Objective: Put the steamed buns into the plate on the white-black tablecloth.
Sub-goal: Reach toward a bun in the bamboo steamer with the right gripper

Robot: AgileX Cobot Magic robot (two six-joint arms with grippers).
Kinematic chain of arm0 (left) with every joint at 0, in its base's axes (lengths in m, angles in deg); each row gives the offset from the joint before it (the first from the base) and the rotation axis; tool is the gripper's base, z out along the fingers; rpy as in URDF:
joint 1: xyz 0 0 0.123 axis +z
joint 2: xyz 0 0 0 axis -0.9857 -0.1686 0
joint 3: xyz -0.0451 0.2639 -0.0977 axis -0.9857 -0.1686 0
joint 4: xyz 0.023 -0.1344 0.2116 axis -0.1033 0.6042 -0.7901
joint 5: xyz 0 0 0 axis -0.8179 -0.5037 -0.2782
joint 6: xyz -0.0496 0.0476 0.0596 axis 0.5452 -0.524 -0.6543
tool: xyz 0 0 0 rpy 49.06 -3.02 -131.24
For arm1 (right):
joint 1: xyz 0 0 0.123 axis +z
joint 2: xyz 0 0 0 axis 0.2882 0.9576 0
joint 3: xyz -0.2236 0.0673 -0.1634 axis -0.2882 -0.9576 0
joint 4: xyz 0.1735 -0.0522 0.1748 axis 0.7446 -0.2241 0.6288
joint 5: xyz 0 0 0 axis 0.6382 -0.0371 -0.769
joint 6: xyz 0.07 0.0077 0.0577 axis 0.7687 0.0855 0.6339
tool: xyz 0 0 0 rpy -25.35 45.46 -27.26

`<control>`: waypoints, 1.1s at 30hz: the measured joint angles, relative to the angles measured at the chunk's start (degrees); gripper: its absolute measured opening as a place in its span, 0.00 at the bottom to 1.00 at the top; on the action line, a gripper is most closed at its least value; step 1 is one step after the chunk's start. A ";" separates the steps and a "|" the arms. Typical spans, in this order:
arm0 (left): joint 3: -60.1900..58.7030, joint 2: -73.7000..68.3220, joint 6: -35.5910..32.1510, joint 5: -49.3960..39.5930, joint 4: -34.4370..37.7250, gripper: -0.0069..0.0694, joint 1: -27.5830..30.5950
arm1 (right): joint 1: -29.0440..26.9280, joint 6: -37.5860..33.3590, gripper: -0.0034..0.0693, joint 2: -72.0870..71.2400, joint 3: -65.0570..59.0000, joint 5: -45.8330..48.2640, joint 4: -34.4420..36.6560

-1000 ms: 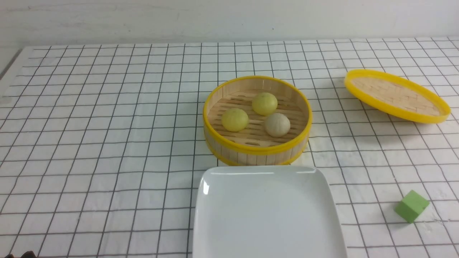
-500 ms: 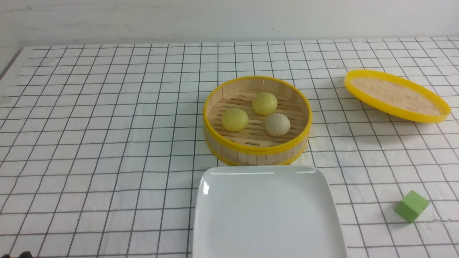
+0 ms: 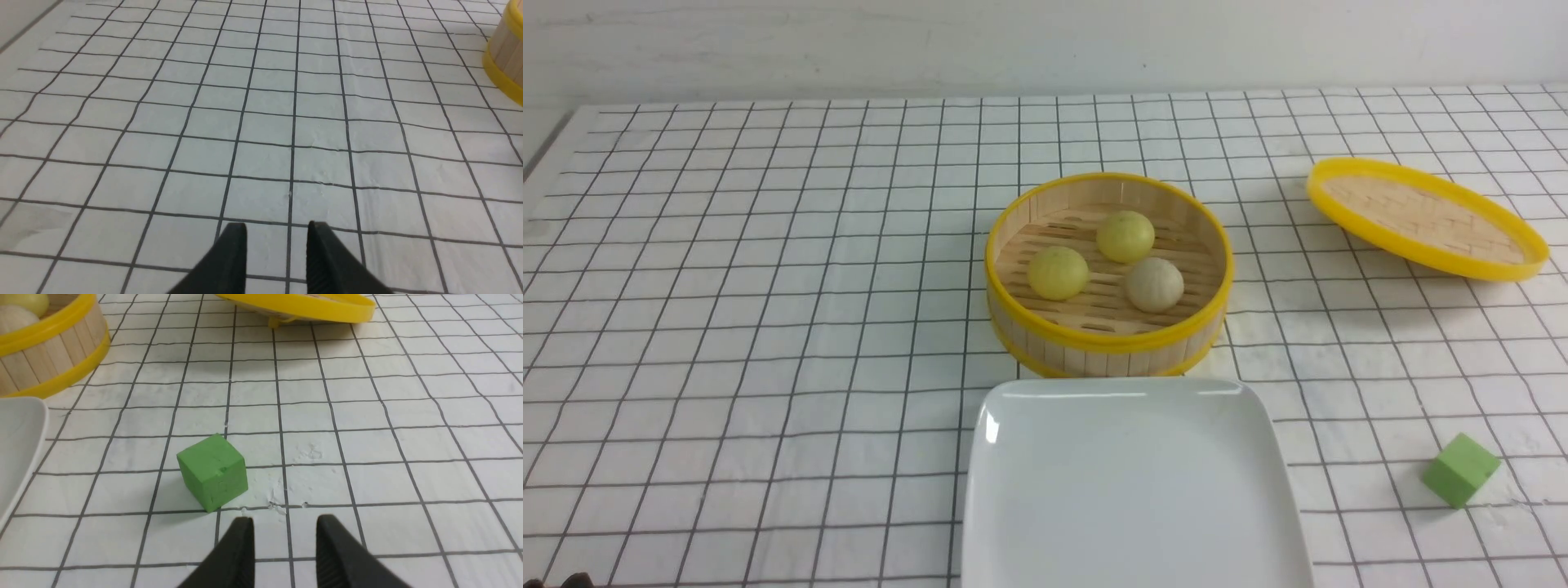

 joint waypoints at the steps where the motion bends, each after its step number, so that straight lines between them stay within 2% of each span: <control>1: -0.07 0.00 0.00 0.29 -0.52 0.41 0.00 | 0.00 0.00 0.38 0.00 0.00 0.00 0.00; 5: -0.26 0.00 4.49 1.24 3.63 0.41 0.00 | 0.00 0.22 0.38 0.00 -0.01 -0.33 -0.39; 6: -0.30 0.00 10.32 1.37 10.26 0.41 0.00 | 0.00 2.28 0.38 0.00 -0.13 -0.87 1.52; 8: -0.37 0.00 19.12 1.42 19.41 0.41 0.00 | 0.00 7.74 0.38 0.00 -0.19 -1.00 7.98; 9: -0.37 0.00 20.00 1.42 20.40 0.41 0.00 | 0.00 8.46 0.38 0.00 -0.24 -1.00 8.86; 10: -0.37 0.00 25.80 1.42 26.85 0.41 0.00 | 0.00 13.53 0.38 0.00 -0.37 -1.00 15.29; 12: -0.37 0.00 32.63 1.65 34.10 0.41 0.00 | 0.00 20.42 0.38 0.00 -0.48 -1.00 24.32; 13: -0.37 0.00 33.09 1.66 34.55 0.41 0.00 | 0.00 20.95 0.38 0.00 -0.48 -1.00 25.02; 15: -0.37 0.00 36.42 2.13 38.00 0.41 0.00 | 0.00 25.83 0.38 0.00 -0.48 -1.11 32.05; 17: -0.37 0.00 37.03 3.21 38.65 0.41 0.00 | 0.00 27.00 0.38 0.00 -0.48 -1.81 34.09; 20: -0.15 0.00 37.00 6.17 39.70 0.39 0.00 | 0.00 27.46 0.37 0.00 0.06 -2.27 36.42; 22: 2.06 0.00 35.01 6.94 39.69 0.35 0.00 | 0.31 24.47 0.33 0.00 4.59 -1.81 36.98; 24: 9.91 -0.09 27.34 6.69 37.11 0.26 0.00 | 0.77 16.96 0.23 1.41 12.92 -1.42 33.52; 26: 15.00 -1.00 22.69 5.58 35.59 0.21 0.00 | 0.86 14.37 0.17 2.86 16.36 -0.58 31.26; 27: 21.96 -3.65 17.10 1.18 33.74 0.14 0.00 | 0.86 10.36 0.08 7.16 22.90 2.90 25.10; 28: 25.22 -5.88 15.38 -1.28 33.13 0.12 0.00 | 0.86 9.25 0.04 10.74 26.50 6.34 20.71; 30: 32.56 -13.67 10.80 -12.64 32.48 0.09 0.00 | 0.86 9.88 0.03 20.43 33.03 17.01 12.06; 31: 33.87 -14.46 10.49 -14.88 32.42 0.09 0.00 | 0.86 9.88 0.03 21.39 33.55 18.14 11.44; 32: 38.96 -21.60 7.35 -24.67 32.04 0.09 0.00 | 0.97 10.63 0.03 30.12 37.80 28.17 7.85; 33: 40.84 -24.72 6.24 -27.69 31.88 0.09 0.00 | 1.14 10.44 0.04 33.82 39.47 31.83 7.23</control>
